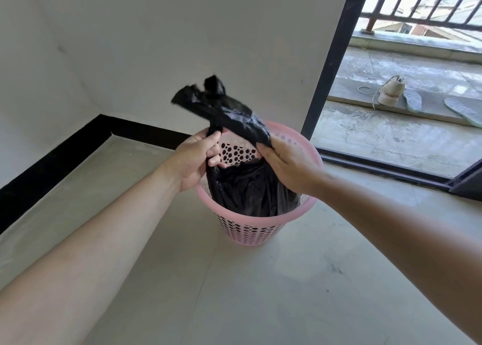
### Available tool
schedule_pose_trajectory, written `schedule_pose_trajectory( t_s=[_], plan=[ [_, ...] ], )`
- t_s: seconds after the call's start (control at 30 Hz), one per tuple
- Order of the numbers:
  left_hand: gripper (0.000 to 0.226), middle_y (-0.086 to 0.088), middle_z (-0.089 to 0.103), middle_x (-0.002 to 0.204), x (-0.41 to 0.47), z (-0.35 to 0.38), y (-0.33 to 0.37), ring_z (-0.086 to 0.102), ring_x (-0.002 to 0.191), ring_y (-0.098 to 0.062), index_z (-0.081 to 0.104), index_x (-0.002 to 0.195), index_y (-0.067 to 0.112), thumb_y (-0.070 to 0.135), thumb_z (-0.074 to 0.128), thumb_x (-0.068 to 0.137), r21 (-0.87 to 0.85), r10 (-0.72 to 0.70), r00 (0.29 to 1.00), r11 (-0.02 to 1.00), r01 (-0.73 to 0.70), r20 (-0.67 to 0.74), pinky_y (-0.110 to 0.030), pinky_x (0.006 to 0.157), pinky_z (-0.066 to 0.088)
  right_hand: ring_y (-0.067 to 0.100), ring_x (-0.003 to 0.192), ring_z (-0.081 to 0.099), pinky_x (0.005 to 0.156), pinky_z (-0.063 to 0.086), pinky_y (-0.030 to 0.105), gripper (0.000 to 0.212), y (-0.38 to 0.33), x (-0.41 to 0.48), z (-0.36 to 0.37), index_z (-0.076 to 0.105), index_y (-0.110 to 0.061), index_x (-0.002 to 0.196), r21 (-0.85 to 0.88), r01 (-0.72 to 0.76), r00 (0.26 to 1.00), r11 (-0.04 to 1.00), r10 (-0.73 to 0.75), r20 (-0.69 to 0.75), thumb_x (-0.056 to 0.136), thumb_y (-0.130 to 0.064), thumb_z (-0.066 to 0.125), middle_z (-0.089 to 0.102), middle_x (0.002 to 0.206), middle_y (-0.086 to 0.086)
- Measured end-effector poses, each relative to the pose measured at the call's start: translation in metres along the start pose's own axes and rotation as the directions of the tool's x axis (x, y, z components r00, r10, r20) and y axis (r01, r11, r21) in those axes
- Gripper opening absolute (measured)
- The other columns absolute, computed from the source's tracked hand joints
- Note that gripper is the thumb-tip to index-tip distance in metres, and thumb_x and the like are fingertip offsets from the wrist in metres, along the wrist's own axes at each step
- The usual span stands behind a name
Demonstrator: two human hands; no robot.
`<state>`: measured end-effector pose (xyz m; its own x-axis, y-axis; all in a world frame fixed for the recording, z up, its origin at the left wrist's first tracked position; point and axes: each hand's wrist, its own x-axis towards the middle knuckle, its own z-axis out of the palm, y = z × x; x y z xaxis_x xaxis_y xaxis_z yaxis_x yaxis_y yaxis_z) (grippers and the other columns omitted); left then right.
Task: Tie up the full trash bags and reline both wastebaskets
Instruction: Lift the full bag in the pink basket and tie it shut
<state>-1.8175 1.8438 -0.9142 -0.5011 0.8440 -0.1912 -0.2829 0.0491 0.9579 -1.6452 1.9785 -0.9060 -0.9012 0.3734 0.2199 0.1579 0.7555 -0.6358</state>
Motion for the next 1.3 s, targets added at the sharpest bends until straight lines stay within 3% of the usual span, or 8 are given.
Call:
schedule_pose_trajectory(
  t_s=[0.1, 0.27, 0.47, 0.7, 0.9, 1.03, 1.13, 1.3],
  plan=[
    [0.044, 0.002, 0.029, 0.060, -0.008, 0.003, 0.003, 0.031, 0.052, -0.011, 0.061, 0.060, 0.022, -0.003, 0.052, 0.095, 0.065, -0.018, 0.992, 0.998, 0.010, 0.125, -0.031, 0.063, 0.040, 0.006, 0.063, 0.041, 0.060, 0.034, 0.018, 0.032, -0.004, -0.002, -0.006, 0.043, -0.027, 0.077, 0.028, -0.071, 0.981, 0.997, 0.064, 0.185, 0.108, -0.031, 0.035, 0.046, 0.071, -0.008],
    [0.016, 0.009, 0.050, 0.070, -0.020, 0.010, 0.004, 0.040, 0.064, -0.007, 0.064, 0.099, 0.014, 0.009, 0.071, 0.084, 0.219, -0.077, 0.916, 0.976, -0.013, 0.395, -0.021, 0.064, 0.038, 0.014, 0.070, 0.047, 0.072, 0.039, 0.028, 0.039, -0.009, -0.003, -0.019, 0.048, -0.020, 0.076, 0.009, -0.249, 0.892, 0.968, 0.226, 0.392, 0.107, -0.040, 0.035, 0.049, 0.076, 0.000],
    [0.028, 0.010, 0.026, 0.049, -0.013, 0.022, -0.004, 0.018, 0.045, -0.008, 0.071, 0.097, 0.021, 0.043, 0.053, 0.096, 0.157, -0.082, 0.978, 0.986, 0.052, 0.193, -0.022, 0.048, 0.017, 0.016, 0.075, 0.057, 0.075, 0.046, 0.032, 0.049, -0.015, -0.003, -0.011, 0.058, -0.009, 0.089, -0.095, -0.274, 0.852, 0.957, 0.288, 0.437, 0.103, -0.052, 0.039, 0.059, 0.079, 0.004],
    [0.040, 0.010, 0.029, 0.048, -0.006, 0.023, -0.003, 0.018, 0.039, -0.007, 0.046, 0.071, 0.021, 0.054, 0.058, 0.090, 0.008, -0.159, 0.975, 0.987, 0.159, 0.157, -0.023, 0.047, 0.017, 0.019, 0.085, 0.059, 0.077, 0.046, 0.036, 0.040, 0.003, -0.009, 0.007, 0.052, -0.019, 0.096, -0.363, 0.095, 0.946, 0.927, 0.029, 0.322, 0.101, -0.054, 0.035, 0.056, 0.089, -0.003],
    [0.042, 0.012, 0.027, 0.049, -0.013, 0.019, 0.003, 0.016, 0.042, -0.008, 0.041, 0.059, 0.025, 0.037, 0.061, 0.094, 0.146, -0.142, 0.965, 0.983, 0.112, 0.220, -0.027, 0.051, 0.014, 0.014, 0.109, 0.066, 0.097, 0.050, 0.031, 0.058, 0.010, -0.004, -0.019, 0.059, -0.030, 0.127, 0.158, -0.468, 0.724, 0.869, 0.275, 0.632, 0.085, -0.070, 0.058, 0.069, 0.120, -0.005],
    [0.040, 0.004, 0.018, 0.056, -0.014, 0.014, 0.004, 0.010, 0.053, -0.016, 0.049, 0.058, 0.027, 0.033, 0.060, 0.096, 0.343, -0.148, 0.950, 0.938, 0.047, 0.276, -0.023, 0.048, 0.017, 0.022, 0.112, 0.062, 0.103, 0.049, 0.040, 0.081, 0.026, 0.007, -0.038, 0.041, -0.017, 0.147, 0.560, -0.603, 0.797, 0.568, 0.451, 0.401, 0.090, -0.075, 0.039, 0.057, 0.137, 0.008],
    [0.025, -0.008, 0.031, 0.066, -0.012, 0.014, 0.001, 0.026, 0.056, -0.025, 0.053, 0.073, 0.021, 0.032, 0.065, 0.092, 0.482, -0.213, 0.934, 0.874, 0.052, 0.286, -0.019, 0.050, 0.030, 0.018, 0.107, 0.065, 0.092, 0.053, 0.034, 0.074, 0.020, 0.014, -0.044, 0.055, -0.018, 0.136, 0.510, -0.553, 0.828, 0.658, 0.499, 0.254, 0.092, -0.074, 0.034, 0.065, 0.126, 0.005],
    [0.029, 0.010, 0.072, 0.112, -0.011, 0.035, -0.003, 0.064, 0.108, -0.010, 0.065, 0.117, 0.032, 0.035, 0.067, 0.089, 0.715, -0.324, 0.915, 0.697, 0.058, 0.242, -0.032, 0.096, 0.051, 0.012, 0.079, 0.057, 0.073, 0.048, 0.029, 0.089, -0.022, 0.026, -0.034, 0.069, -0.028, 0.121, 0.259, -0.463, 0.877, 0.848, 0.395, 0.274, 0.064, -0.094, 0.049, 0.069, 0.106, -0.006]
  ],
)
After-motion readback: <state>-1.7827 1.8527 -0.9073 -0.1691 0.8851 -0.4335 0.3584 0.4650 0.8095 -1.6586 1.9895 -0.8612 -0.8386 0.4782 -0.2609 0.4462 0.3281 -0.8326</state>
